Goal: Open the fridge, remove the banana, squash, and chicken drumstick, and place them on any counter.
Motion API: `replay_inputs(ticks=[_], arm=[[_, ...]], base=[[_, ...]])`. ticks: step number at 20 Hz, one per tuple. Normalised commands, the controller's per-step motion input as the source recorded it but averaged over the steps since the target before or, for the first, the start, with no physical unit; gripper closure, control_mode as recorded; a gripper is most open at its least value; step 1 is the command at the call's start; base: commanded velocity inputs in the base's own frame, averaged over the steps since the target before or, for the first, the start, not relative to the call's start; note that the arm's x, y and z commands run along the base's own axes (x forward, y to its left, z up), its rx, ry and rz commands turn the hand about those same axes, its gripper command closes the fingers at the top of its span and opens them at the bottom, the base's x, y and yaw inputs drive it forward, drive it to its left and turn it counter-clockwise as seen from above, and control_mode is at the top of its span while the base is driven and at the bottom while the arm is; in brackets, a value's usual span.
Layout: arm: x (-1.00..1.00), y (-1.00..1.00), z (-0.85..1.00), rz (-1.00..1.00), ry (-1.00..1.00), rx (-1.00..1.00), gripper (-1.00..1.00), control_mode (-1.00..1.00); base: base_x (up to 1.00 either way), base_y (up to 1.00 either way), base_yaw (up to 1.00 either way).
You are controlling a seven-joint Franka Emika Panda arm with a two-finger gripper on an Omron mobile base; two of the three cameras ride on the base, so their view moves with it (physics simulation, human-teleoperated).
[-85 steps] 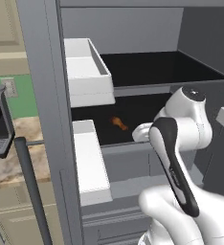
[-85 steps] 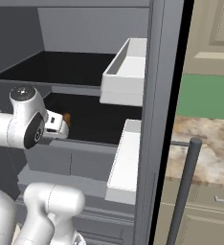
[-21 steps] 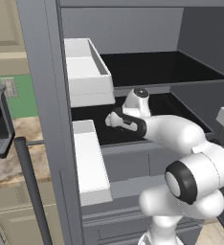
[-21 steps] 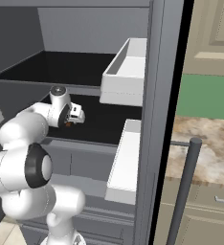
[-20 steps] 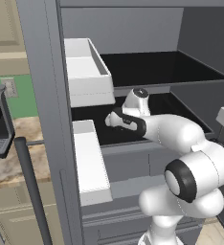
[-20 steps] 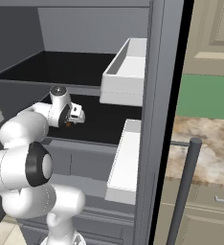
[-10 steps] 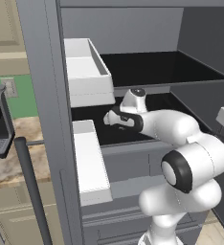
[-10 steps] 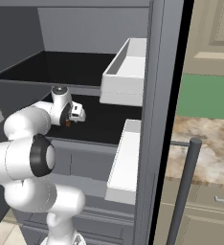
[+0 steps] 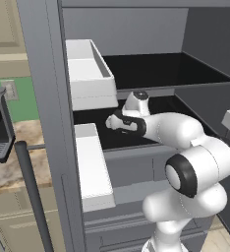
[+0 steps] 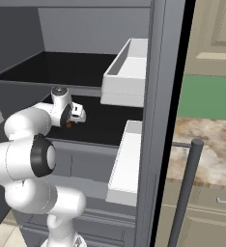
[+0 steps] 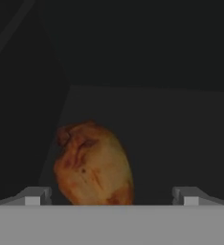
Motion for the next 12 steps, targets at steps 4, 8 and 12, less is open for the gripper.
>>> replay_inputs(ticks=[4,8,12], arm=[[0.0,0.0,-0.04,0.0,0.0,0.0,1.0,-1.0],[0.0,0.0,0.0,0.0,0.0,0.0,1.0,-1.0],[0.0,0.0,0.0,0.0,0.0,0.0,1.0,-1.0]], base=[[0.0,0.0,0.0],[0.0,0.0,0.0],[0.0,0.0,0.0]])
